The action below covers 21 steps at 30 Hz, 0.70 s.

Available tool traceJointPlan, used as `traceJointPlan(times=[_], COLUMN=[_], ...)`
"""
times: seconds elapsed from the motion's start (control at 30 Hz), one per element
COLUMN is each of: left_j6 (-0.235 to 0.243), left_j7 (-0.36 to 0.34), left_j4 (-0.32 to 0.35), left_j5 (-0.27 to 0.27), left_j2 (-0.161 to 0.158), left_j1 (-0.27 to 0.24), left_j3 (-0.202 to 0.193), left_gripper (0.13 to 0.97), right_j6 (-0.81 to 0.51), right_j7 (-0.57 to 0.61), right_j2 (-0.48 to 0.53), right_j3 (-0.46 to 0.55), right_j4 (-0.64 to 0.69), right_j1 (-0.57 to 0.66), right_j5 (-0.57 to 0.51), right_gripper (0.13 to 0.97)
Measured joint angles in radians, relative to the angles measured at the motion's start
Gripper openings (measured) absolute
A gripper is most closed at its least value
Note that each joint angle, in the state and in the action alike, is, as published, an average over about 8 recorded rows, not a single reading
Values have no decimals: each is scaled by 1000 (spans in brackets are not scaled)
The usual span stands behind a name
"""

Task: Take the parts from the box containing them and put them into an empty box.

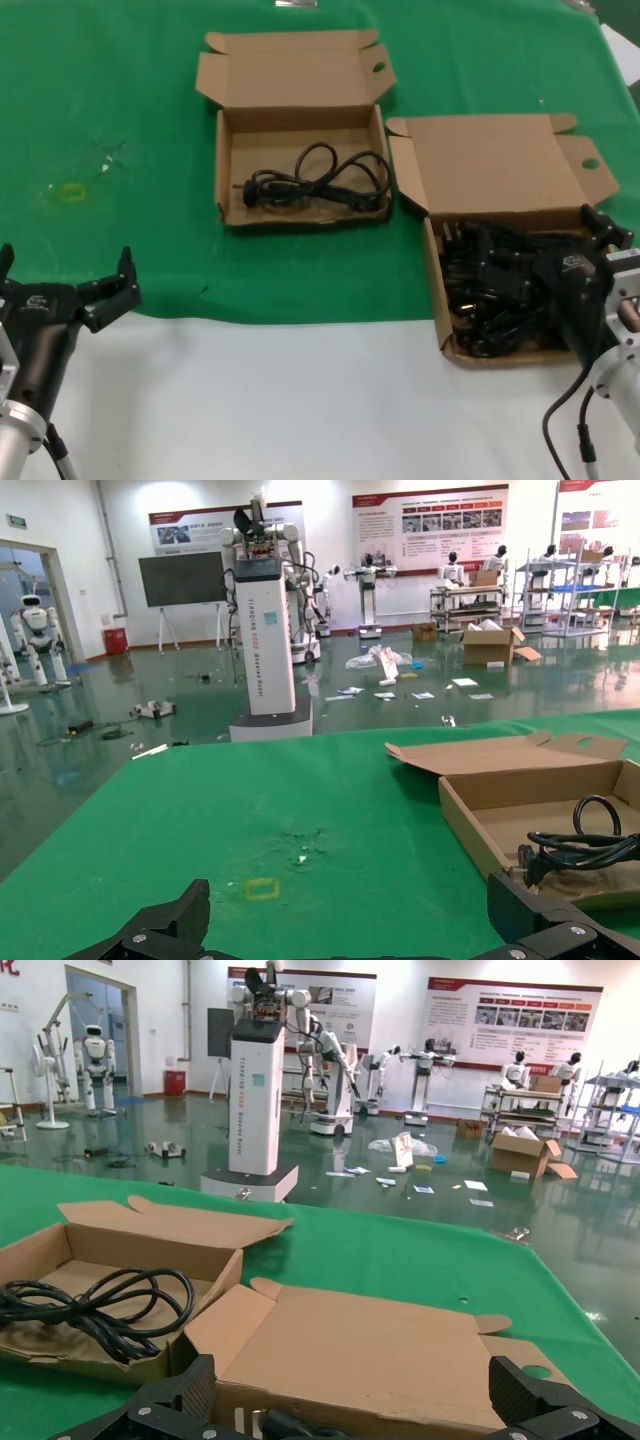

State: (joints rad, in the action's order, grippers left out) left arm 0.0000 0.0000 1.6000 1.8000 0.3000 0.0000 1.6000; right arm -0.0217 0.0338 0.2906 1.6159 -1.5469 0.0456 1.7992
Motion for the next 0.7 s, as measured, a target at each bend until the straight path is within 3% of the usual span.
traceJointPlan(times=[0.7], left_j6=[0], left_j7=[0], left_j4=[0], left_j5=[0], left_j2=[0], left_j1=[0], left_j3=[0], left_gripper=[966], right_j6=[0], right_j7=[0], right_j2=[0], right_j3=[0], right_j4=[0], right_j1=[0], right_j5=[0], right_gripper=[966])
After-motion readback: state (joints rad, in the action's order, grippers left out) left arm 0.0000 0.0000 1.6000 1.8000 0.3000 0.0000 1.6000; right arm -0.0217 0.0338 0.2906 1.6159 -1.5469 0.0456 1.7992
